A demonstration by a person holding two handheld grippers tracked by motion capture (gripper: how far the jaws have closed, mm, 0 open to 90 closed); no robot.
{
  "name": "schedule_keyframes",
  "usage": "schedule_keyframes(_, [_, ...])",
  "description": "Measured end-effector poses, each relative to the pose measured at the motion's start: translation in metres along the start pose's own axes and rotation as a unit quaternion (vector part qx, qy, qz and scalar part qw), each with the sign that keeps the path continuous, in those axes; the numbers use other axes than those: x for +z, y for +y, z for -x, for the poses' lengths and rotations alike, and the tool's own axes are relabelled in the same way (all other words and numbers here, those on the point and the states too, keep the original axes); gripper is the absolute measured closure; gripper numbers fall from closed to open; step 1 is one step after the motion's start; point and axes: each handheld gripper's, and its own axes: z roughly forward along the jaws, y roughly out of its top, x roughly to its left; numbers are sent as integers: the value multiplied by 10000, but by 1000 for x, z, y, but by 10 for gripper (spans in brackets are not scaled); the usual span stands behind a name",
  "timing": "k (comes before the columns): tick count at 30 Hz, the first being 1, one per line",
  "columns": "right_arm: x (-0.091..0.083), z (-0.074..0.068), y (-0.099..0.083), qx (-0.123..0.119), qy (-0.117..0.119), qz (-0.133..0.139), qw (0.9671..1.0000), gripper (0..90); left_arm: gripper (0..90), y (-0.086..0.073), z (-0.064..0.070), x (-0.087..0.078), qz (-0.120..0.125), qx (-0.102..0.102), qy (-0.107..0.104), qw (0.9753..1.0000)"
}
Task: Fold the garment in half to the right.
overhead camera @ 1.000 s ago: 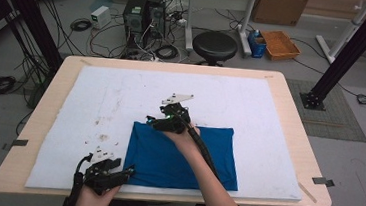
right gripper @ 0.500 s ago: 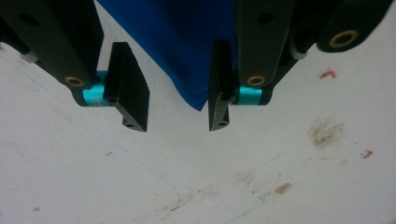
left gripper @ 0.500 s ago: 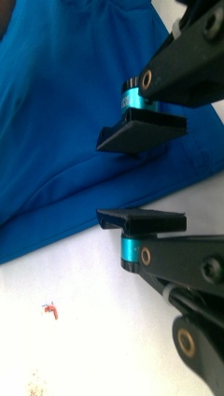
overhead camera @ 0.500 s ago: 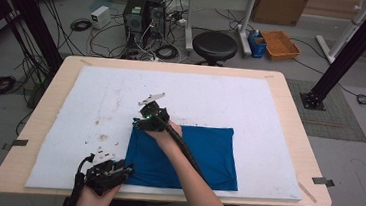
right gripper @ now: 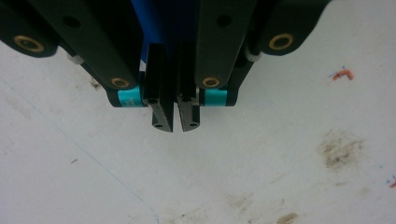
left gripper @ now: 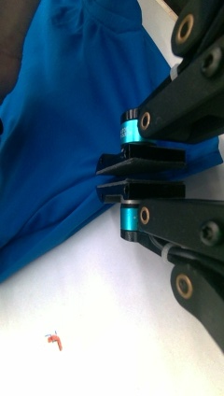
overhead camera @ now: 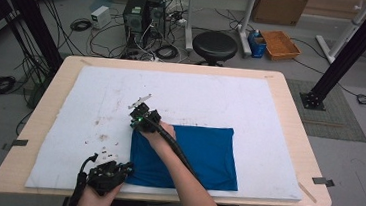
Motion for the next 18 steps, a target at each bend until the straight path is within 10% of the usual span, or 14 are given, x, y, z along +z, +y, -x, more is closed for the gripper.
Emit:
schedule_keyframes(7, [-26, 10, 1, 229, 251, 412, 9986, 859, 867, 6, 3, -4, 202, -26, -383, 9991])
schedule_keyframes(18, [-88, 47, -13, 435, 473, 797, 9947, 858, 869, 40, 40, -3, 501, 223, -1347, 9894])
